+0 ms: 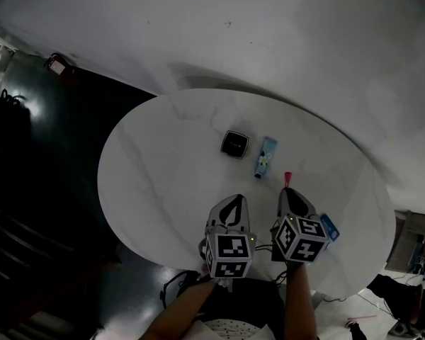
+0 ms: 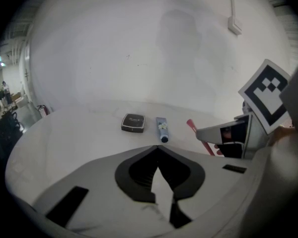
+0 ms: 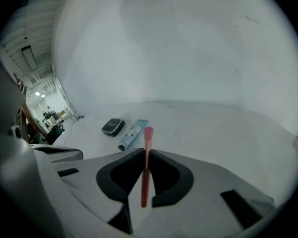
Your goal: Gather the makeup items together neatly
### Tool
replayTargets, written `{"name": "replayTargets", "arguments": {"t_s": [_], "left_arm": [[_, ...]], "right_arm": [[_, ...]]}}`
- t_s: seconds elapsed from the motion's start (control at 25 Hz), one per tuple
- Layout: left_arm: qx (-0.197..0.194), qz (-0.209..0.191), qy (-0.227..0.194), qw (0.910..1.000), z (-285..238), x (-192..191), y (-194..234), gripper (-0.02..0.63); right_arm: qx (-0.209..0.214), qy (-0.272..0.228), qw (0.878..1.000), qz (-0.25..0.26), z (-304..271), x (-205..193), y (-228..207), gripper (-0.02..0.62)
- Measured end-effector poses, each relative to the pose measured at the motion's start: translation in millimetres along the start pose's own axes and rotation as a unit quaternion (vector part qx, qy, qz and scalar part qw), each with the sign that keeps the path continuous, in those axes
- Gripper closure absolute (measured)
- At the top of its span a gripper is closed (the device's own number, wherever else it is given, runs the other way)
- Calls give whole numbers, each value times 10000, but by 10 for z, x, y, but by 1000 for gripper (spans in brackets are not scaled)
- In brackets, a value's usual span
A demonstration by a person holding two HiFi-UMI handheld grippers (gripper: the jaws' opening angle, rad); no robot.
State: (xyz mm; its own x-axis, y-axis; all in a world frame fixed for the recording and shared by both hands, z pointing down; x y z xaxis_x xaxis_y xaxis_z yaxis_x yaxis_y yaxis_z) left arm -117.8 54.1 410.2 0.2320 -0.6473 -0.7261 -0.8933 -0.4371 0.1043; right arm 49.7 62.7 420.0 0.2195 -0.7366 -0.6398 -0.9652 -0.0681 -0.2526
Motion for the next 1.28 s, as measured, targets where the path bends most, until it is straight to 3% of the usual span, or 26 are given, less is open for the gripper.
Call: {"name": "replayTargets", "arguments": {"t_s": [0.24, 0.64, 1.28], "left_arm": [[-42, -52, -65, 10000, 0, 100, -65, 572], [-69, -97, -120, 9999, -87, 206, -121, 572], [-76, -105, 49, 9999, -223, 180, -161, 572]], "right_arm": [[-226, -201, 9982, -516, -3, 168, -106, 528], [-718, -423, 9918, -966, -72, 376, -197, 526], [-1049, -191, 9887, -1052, -398, 445, -246, 528]]}}
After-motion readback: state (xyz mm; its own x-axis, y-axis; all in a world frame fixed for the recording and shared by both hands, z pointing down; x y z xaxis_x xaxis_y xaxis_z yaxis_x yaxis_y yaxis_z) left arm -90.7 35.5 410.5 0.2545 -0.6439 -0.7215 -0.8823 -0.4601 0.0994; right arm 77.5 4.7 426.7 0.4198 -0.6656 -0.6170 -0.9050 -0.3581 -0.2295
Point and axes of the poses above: the fingertips, and each gripper's own axes: z backward along the fingers, y to its left, x out of its top, the point moved 8 cm from there along z, backward along the fingers, and after that the axes turned 4 degrees about x, right-handed, at the moved point
